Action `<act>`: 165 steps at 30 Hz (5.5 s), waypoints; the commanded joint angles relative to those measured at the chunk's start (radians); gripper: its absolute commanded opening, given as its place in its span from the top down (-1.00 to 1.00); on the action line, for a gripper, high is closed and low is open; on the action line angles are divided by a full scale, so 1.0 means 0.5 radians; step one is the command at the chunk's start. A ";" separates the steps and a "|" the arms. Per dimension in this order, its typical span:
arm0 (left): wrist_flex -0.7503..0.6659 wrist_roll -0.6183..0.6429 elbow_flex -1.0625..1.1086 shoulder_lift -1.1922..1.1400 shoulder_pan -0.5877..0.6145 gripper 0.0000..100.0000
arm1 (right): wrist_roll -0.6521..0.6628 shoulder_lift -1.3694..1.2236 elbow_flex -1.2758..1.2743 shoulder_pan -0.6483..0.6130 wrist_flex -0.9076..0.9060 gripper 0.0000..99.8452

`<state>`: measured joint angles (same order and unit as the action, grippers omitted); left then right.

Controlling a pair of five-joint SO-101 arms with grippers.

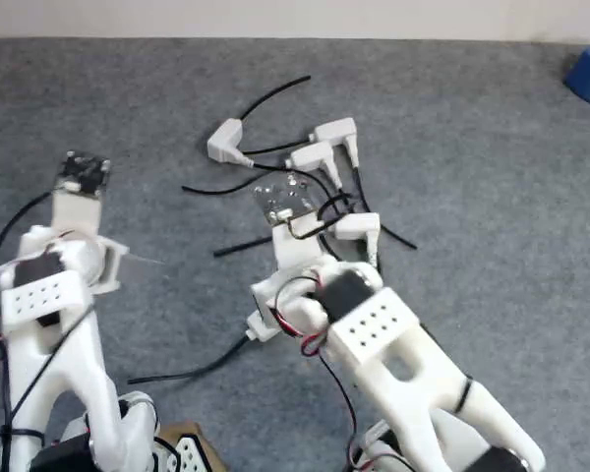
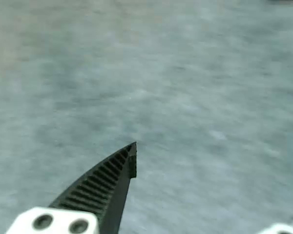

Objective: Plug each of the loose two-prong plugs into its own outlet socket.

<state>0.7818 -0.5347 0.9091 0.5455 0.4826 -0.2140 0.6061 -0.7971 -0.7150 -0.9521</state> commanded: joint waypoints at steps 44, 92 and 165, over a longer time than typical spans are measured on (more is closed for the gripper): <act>0.859 0.322 -1.324 -1.511 -1.665 0.77 | 0.552 0.928 -0.658 0.756 -0.226 0.99; 0.859 0.752 -1.824 -1.502 -0.330 0.49 | -0.457 -0.284 0.327 0.505 0.256 0.99; 0.816 0.758 -1.824 -1.511 -0.140 0.49 | -0.089 -1.030 0.621 0.477 0.324 0.99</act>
<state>1.2022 -0.1588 0.0008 -0.2263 0.4028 -0.2631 0.0905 -0.4887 -0.4358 -0.7833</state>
